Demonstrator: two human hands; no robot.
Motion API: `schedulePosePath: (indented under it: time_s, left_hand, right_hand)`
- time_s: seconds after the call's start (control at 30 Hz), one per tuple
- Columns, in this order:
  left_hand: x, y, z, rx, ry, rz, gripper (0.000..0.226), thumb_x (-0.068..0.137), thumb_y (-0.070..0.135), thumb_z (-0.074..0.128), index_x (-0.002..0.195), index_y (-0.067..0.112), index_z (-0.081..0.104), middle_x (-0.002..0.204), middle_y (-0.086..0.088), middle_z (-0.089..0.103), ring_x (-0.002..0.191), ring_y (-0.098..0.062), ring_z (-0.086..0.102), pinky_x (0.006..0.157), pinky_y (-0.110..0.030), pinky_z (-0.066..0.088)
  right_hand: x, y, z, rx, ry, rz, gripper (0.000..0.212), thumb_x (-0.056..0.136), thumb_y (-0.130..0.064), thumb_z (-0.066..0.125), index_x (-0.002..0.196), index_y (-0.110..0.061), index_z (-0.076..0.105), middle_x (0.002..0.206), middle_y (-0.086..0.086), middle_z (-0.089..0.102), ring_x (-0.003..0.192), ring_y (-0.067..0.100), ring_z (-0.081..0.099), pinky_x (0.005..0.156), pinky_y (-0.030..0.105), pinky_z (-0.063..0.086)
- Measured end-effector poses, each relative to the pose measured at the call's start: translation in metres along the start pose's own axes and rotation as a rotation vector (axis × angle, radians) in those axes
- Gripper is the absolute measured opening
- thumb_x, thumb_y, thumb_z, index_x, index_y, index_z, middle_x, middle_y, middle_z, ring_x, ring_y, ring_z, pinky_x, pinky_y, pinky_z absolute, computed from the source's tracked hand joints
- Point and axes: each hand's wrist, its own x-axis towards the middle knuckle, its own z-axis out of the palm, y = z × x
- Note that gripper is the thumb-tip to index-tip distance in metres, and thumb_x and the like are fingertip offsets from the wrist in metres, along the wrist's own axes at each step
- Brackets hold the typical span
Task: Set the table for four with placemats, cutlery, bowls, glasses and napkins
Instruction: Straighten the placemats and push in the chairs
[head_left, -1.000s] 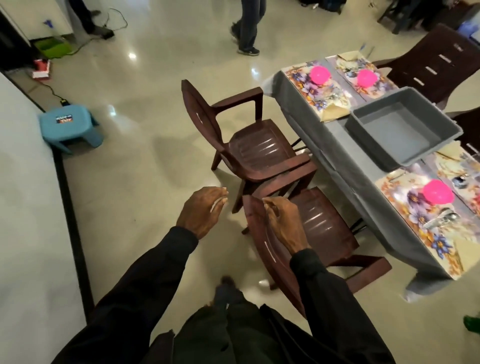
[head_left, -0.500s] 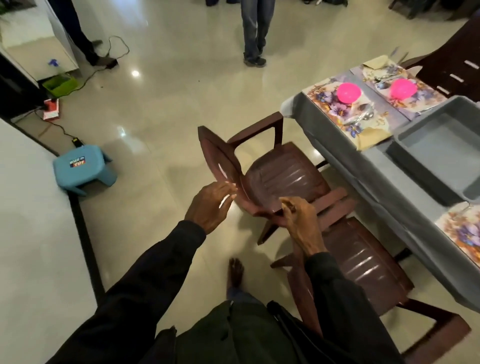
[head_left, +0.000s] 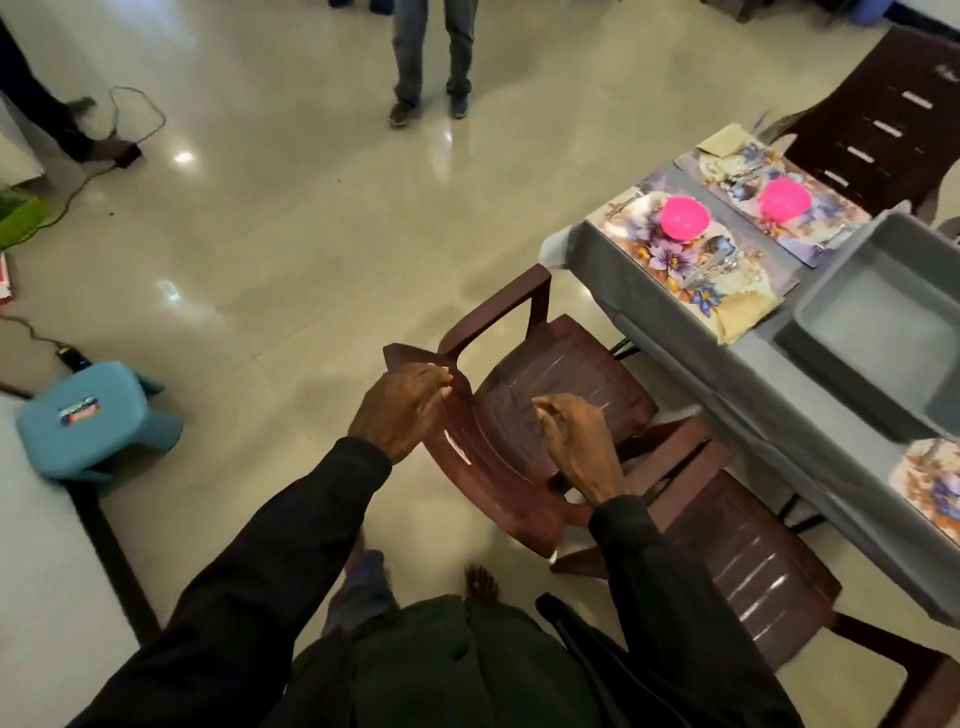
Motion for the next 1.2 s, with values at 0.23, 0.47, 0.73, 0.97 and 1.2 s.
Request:
schedulePosePath:
  time_s: [0.23,0.47,0.73,0.97,1.2]
  left_hand:
    - [0.085,-0.073,-0.023,-0.051,-0.097,0.161,0.022,0.096,0.014,0.069,0.117,0.009,0.074,0.117,-0.010,0.074,0.107,-0.027,0.069,0.094,-0.027,0.046]
    - [0.149,-0.140,-0.073,-0.130,-0.171,0.357,0.019,0.096,0.017,0.070,0.114,0.013,0.074,0.113,-0.004,0.074,0.101,-0.025,0.069,0.085,-0.030,0.051]
    - [0.192,-0.201,-0.096,-0.161,-0.243,0.420,0.017,0.096,0.018,0.070,0.112,0.014,0.075,0.110,-0.003,0.075,0.098,-0.025,0.071,0.082,-0.031,0.052]
    - [0.256,-0.233,-0.088,-0.142,-0.292,0.429,0.019,0.098,0.025,0.067,0.114,0.018,0.075,0.110,-0.002,0.075,0.094,-0.023,0.069,0.080,-0.028,0.049]
    - [0.282,-0.229,-0.078,-0.142,-0.360,0.557,0.022,0.099,0.028,0.066,0.114,0.015,0.075,0.110,-0.003,0.076,0.096,-0.023,0.070,0.082,-0.026,0.047]
  right_hand:
    - [0.056,-0.039,0.044,-0.040,0.064,0.142,0.020,0.100,-0.017,0.063,0.117,-0.011,0.071,0.112,0.008,0.072,0.101,0.019,0.066,0.089,0.031,0.057]
    - [0.106,-0.112,0.078,-0.069,0.233,0.318,0.021,0.101,-0.018,0.062,0.119,-0.013,0.071,0.112,0.005,0.073,0.099,0.015,0.067,0.088,0.030,0.058]
    - [0.145,-0.154,0.127,-0.148,0.297,0.443,0.022,0.102,-0.026,0.059,0.119,-0.019,0.070,0.114,0.000,0.072,0.100,0.012,0.067,0.088,0.031,0.058]
    - [0.196,-0.145,0.142,-0.122,0.366,0.559,0.020,0.105,-0.027,0.056,0.116,-0.019,0.070,0.109,-0.001,0.071,0.094,0.005,0.064,0.088,0.018,0.054]
    - [0.207,-0.150,0.148,-0.054,0.402,0.613,0.023,0.106,-0.031,0.050,0.119,-0.022,0.067,0.107,-0.009,0.065,0.093,0.000,0.061,0.089,0.021,0.056]
